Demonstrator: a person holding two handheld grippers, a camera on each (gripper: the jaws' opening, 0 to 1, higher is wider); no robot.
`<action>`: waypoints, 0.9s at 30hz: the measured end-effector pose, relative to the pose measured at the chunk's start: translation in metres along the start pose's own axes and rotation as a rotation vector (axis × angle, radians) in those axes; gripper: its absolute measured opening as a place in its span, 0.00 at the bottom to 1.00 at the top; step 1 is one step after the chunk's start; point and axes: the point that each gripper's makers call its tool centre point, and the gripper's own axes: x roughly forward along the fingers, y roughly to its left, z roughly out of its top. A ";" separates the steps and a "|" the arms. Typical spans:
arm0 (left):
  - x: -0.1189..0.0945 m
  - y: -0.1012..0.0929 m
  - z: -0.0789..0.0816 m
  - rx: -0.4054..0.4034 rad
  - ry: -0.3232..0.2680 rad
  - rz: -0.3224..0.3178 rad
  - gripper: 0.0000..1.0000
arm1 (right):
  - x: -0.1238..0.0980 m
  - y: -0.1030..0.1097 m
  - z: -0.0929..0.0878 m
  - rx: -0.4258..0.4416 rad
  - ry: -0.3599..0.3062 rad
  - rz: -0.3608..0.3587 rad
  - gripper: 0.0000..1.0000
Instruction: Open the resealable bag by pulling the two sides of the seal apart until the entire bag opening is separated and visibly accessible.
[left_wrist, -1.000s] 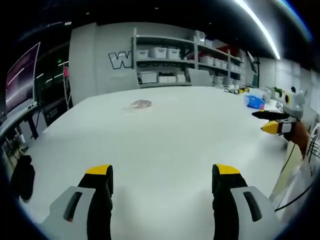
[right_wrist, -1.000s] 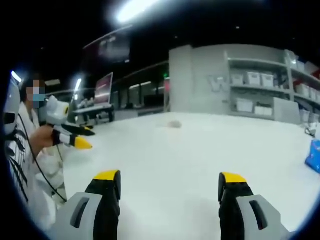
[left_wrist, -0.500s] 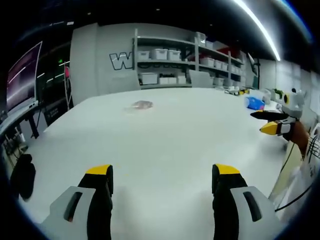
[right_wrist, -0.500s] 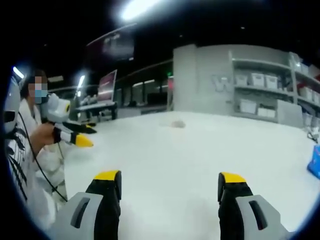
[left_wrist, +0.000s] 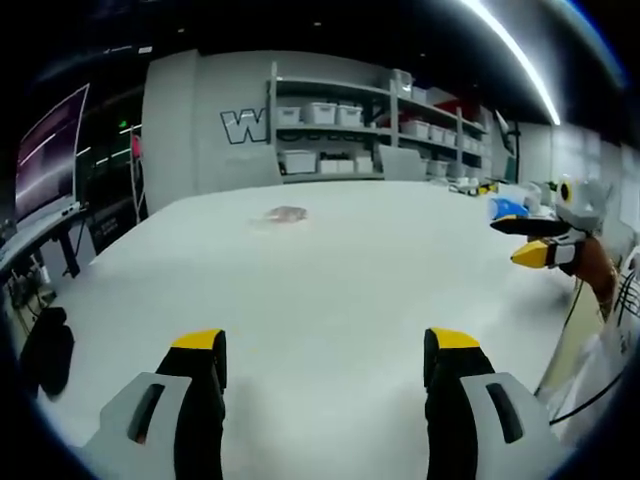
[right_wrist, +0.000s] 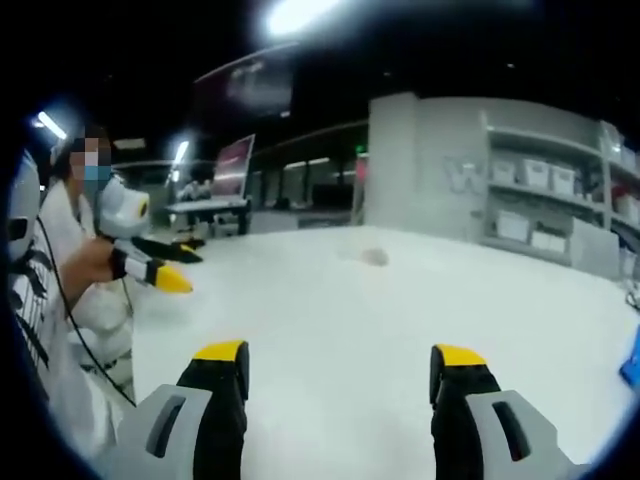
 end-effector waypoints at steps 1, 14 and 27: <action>0.000 -0.001 0.000 0.001 0.000 -0.002 0.80 | 0.001 0.000 0.000 -0.003 0.001 0.002 0.74; 0.000 0.000 0.005 0.007 -0.008 -0.004 0.80 | 0.003 -0.003 0.001 -0.016 0.015 0.002 0.74; 0.002 0.000 0.004 0.003 -0.009 -0.006 0.80 | 0.013 -0.010 -0.004 -0.008 0.026 -0.009 0.67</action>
